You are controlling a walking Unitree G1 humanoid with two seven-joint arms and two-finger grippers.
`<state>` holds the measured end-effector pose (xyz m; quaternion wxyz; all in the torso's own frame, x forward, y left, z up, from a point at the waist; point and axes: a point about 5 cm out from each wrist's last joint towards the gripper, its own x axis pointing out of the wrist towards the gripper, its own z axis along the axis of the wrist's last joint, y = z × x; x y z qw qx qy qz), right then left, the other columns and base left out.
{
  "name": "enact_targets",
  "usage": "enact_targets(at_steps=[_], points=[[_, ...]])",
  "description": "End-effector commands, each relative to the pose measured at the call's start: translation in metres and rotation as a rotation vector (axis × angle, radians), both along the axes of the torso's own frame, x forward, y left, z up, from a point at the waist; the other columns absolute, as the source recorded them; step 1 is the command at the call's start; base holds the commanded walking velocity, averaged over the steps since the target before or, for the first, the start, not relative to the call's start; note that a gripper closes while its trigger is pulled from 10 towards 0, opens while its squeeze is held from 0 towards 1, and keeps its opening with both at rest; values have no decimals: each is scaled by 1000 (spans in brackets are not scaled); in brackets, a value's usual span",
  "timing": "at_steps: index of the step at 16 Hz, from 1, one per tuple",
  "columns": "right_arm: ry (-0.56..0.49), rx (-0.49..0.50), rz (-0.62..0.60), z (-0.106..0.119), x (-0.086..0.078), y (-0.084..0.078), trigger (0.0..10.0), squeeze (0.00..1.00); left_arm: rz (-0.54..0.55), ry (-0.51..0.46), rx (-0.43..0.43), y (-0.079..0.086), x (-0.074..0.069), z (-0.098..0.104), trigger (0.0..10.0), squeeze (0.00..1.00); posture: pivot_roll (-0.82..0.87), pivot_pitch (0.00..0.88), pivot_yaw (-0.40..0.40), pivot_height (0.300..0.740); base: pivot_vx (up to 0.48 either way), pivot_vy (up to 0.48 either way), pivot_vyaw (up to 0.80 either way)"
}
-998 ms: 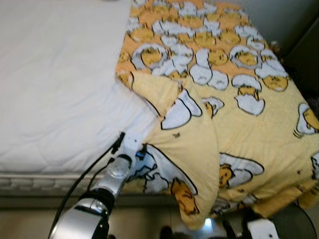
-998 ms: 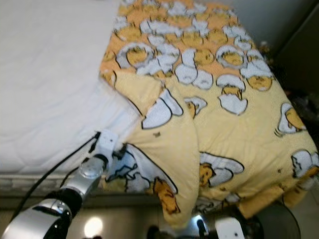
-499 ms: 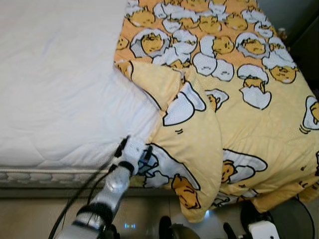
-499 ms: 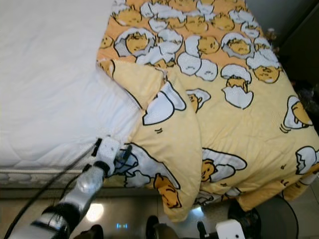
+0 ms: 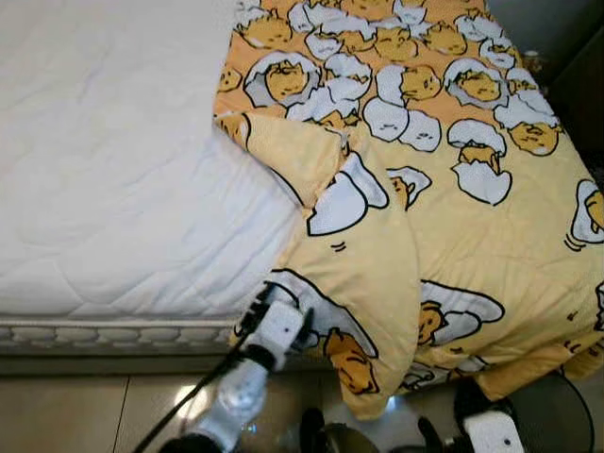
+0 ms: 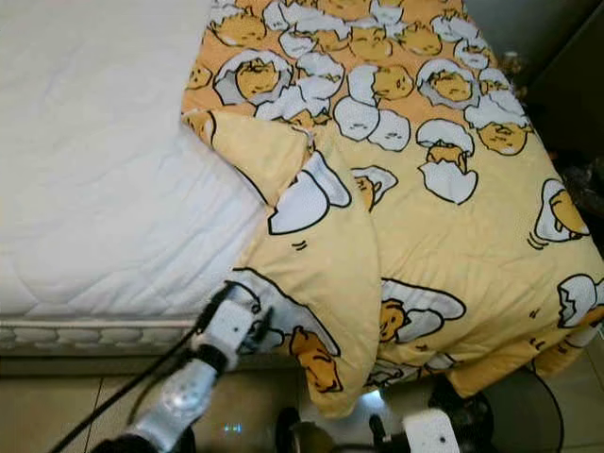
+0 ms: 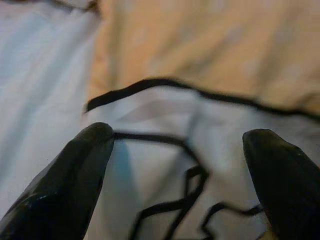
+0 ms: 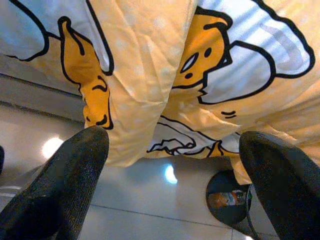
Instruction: Clean up the room
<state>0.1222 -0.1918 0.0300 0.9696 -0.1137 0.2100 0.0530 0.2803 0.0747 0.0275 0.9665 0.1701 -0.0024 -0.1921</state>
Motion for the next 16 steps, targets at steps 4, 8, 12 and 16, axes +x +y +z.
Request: enact_targets(at_steps=[4,8,12,16], points=[[32,31,-68,1,0,-4,10000,0,165,106,-14,11,13,-5,10000,0,-143,304,-158,740,0,0,0],[40,11,-49,0,-6,-6,10000,0,172,-67,29,19,24,18,10000,0,-151,306,-154,740,0,0,0],[74,39,-51,-4,-5,-2,10000,0,23,-6,-34,-5,10,10,10000,0,-130,317,-154,740,0,0,0],[63,38,-45,-2,-2,-1,10000,0,156,-8,-41,6,23,16,10000,0,-142,311,-156,740,0,0,0]])
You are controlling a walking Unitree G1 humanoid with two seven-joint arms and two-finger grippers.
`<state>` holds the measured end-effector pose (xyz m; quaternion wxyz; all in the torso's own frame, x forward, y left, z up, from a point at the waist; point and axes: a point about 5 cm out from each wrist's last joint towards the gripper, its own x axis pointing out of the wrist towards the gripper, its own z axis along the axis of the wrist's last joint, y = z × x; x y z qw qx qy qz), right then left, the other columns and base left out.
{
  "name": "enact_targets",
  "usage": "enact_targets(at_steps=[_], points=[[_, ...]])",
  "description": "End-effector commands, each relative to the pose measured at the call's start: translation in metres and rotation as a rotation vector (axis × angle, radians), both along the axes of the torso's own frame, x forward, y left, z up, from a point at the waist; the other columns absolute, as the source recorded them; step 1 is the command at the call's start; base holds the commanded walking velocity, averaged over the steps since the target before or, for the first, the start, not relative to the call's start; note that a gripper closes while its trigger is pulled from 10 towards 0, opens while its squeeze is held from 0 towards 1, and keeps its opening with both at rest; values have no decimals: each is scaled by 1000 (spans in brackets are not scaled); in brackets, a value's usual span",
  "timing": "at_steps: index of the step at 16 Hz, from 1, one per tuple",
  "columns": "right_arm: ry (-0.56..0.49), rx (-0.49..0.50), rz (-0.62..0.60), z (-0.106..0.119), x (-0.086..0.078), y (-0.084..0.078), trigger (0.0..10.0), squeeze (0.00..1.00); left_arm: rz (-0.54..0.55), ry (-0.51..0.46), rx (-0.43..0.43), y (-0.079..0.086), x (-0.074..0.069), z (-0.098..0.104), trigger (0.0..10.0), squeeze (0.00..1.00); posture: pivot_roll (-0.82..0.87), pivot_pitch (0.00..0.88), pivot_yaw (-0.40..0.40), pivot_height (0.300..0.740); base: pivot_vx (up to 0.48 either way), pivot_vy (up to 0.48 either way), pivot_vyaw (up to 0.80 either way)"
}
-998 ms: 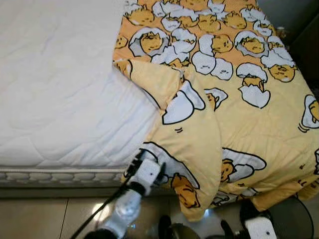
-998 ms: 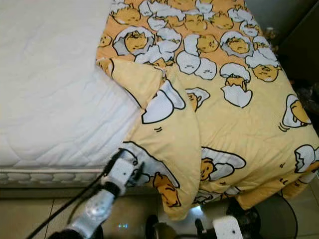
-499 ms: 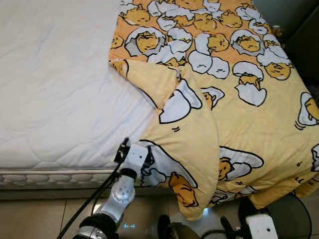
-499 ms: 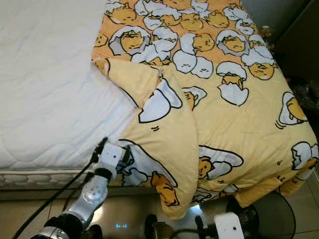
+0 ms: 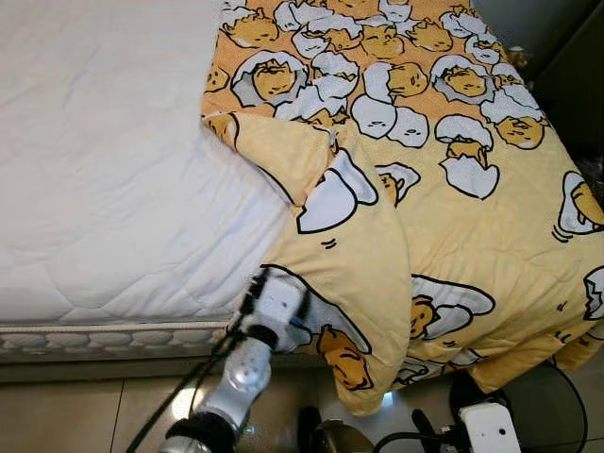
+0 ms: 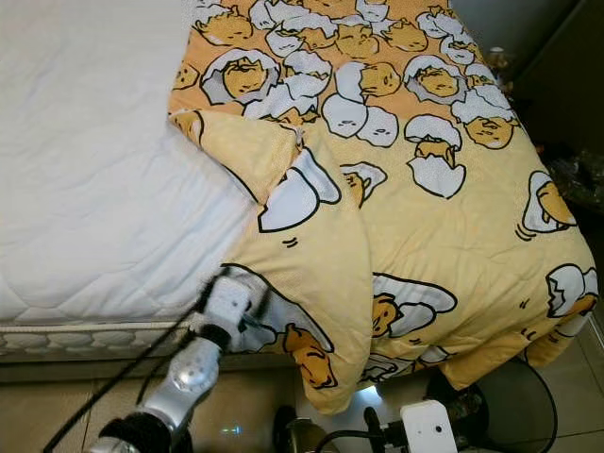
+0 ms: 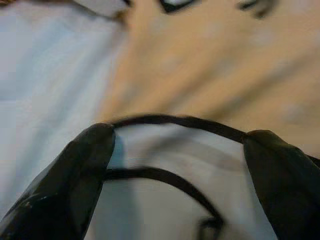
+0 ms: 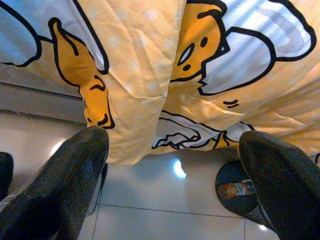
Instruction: Clean up the room
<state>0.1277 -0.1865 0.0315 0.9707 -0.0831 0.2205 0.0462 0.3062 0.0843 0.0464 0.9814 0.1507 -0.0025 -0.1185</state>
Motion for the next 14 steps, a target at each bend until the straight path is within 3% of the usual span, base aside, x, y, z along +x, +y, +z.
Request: enact_targets(at_steps=[1,2,4,6,9,10,12,14], points=[[44,-19,-15,-4,-9,-7,10000,0,26,-19,6,-1,0,2,10000,0,-143,310,-156,740,0,0,0],[50,-26,-12,-5,-12,-7,10000,0,66,-79,17,3,3,10,10000,0,-148,302,-149,740,0,0,0],[53,-19,-16,-4,-13,-6,10000,0,28,-64,-2,-6,0,8,10000,0,-155,305,-152,740,0,0,0],[46,-22,-11,-3,-10,-6,10000,0,-38,84,-42,-25,-9,-10,10000,0,-161,304,-154,740,0,0,0],[46,-25,-8,-2,-11,-6,10000,0,-5,154,-28,-24,-10,-19,10000,0,-164,301,-155,740,0,0,0],[48,-27,-7,-3,-11,-7,10000,0,60,170,7,-15,-4,-19,10000,0,-165,302,-158,740,0,0,0],[50,-10,15,-2,-13,-4,10000,0,154,155,32,-1,6,-14,10000,0,-170,304,-157,740,0,0,0],[69,82,131,1,-22,13,10000,0,189,14,15,6,18,9,10000,0,-180,310,-158,740,0,0,0]])
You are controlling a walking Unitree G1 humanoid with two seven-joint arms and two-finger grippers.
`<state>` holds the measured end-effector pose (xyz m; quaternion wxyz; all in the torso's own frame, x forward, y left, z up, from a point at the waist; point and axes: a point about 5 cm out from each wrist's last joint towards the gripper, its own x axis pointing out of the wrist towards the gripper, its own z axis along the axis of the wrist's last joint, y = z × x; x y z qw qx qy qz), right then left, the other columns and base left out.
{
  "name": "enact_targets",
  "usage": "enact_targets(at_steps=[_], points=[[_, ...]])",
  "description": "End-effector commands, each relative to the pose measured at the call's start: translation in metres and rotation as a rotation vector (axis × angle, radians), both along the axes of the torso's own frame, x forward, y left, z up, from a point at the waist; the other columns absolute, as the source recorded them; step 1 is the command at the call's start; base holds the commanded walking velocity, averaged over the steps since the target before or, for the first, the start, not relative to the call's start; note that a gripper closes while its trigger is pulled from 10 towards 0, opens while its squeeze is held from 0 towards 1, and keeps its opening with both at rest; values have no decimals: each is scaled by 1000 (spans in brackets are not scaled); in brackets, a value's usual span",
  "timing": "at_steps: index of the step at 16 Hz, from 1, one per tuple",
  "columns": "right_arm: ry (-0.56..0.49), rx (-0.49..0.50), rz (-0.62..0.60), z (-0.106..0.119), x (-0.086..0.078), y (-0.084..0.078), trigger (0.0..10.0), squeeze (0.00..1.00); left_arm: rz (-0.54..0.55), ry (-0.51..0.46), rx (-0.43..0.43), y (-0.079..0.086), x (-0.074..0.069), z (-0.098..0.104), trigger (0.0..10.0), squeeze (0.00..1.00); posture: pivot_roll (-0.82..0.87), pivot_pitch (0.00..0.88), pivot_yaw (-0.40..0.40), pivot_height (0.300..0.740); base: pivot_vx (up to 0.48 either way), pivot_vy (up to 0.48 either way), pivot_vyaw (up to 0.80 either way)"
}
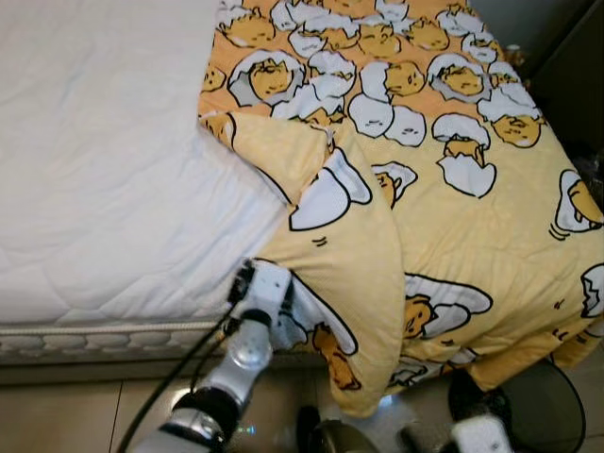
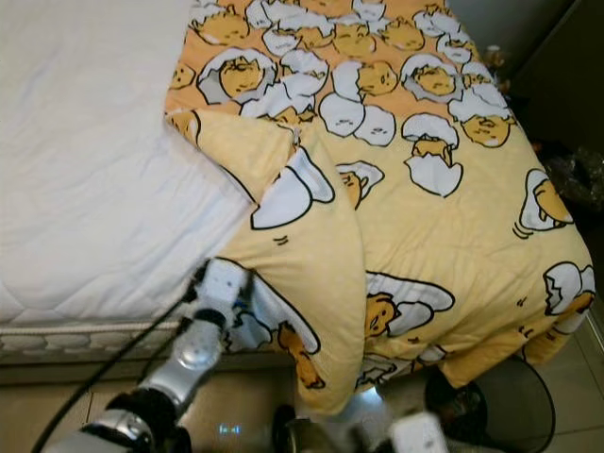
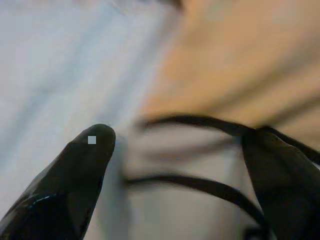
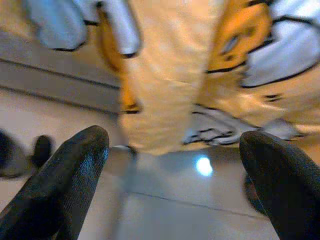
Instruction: Clean up the room
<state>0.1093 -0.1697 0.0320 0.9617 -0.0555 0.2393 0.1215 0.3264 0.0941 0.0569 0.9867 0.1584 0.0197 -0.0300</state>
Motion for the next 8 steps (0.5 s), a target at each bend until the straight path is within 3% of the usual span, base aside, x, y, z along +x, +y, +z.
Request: enact_targets(at_steps=[1,3,6,8], points=[[24,-12,-9,-2,-6,-6,10000,0,-18,-40,-16,-7,-3,3,10000,0,-174,313,-157,740,0,0,0],[32,-22,-17,-5,-5,-9,10000,0,-23,-35,-17,-8,-6,0,10000,0,-159,317,-161,740,0,0,0],[28,-21,0,-4,-1,-7,10000,0,-39,50,-38,-9,-11,-12,10000,0,-158,322,-163,740,0,0,0],[40,-21,3,-5,-5,-7,10000,0,-47,214,-62,-10,-18,-33,10000,0,-159,329,-168,740,0,0,0]])
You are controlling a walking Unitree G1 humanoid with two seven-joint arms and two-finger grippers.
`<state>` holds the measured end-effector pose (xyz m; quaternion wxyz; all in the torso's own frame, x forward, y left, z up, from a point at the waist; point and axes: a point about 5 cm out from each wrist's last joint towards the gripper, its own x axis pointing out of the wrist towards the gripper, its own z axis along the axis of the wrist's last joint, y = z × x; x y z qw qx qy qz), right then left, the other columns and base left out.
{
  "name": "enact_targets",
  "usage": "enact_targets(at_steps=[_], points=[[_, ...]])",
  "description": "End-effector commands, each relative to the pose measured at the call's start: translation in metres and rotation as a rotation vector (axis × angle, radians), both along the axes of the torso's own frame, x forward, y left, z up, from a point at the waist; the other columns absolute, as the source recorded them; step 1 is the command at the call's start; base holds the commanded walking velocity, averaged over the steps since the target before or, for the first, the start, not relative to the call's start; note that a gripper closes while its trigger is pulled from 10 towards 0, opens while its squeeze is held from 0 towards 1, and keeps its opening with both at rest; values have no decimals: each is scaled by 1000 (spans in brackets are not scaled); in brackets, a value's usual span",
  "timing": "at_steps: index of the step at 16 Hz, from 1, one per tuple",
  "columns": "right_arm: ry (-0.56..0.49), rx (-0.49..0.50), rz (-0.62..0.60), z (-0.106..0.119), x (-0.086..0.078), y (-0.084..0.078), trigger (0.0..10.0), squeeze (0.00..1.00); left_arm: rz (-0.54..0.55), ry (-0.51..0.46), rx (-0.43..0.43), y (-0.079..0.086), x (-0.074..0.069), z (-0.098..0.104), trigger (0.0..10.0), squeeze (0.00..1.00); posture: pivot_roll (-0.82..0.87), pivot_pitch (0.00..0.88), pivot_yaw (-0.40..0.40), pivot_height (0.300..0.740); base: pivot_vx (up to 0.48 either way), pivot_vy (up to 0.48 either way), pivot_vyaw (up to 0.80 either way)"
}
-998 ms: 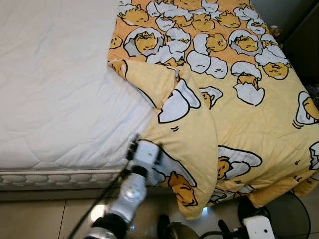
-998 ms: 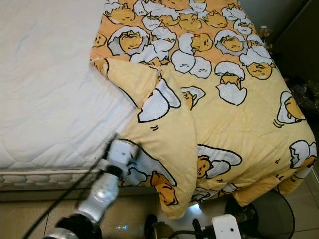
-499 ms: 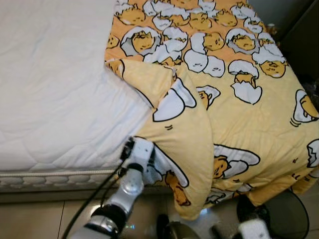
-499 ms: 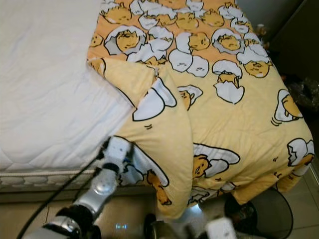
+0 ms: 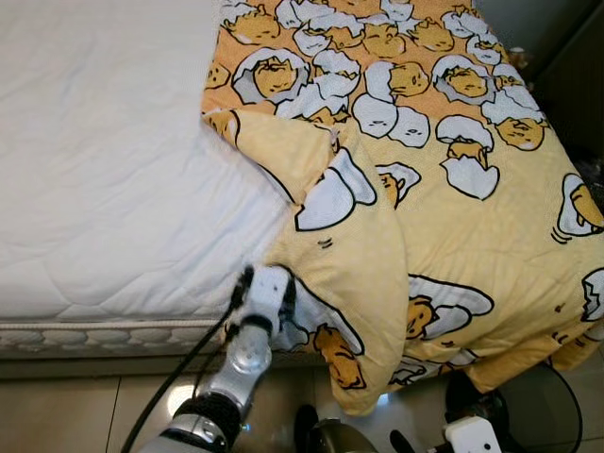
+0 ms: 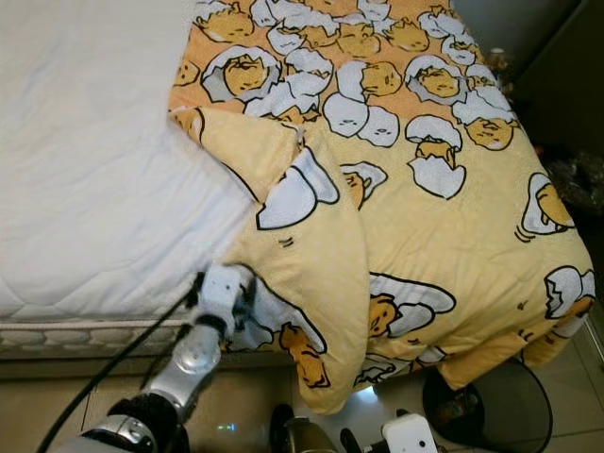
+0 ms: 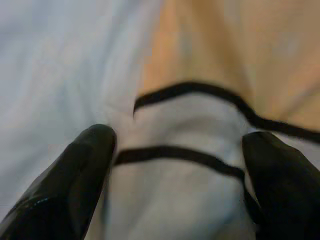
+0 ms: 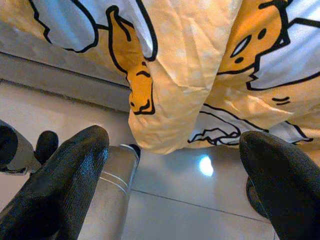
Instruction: Clean up the room
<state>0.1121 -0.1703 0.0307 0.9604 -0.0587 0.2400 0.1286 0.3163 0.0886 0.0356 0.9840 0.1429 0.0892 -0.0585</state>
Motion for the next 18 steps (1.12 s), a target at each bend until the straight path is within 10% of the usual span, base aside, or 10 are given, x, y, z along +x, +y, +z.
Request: enact_targets(at_steps=[1,5,6,18], points=[[39,-17,-6,-3,-9,-6,10000,0,37,114,70,8,-9,-19,10000,0,-164,333,-173,740,0,0,0],[38,-18,6,-2,-10,-6,10000,0,129,146,74,25,-3,-17,10000,0,-179,336,-181,740,0,0,0],[40,-19,5,-2,-10,-6,10000,0,125,143,34,24,0,-14,0,0,-179,336,-181,740,0,0,0],[19,-2,-8,-11,15,-3,10000,0,-31,312,-89,13,-11,-30,0,0,-124,286,-147,740,0,0,0]])
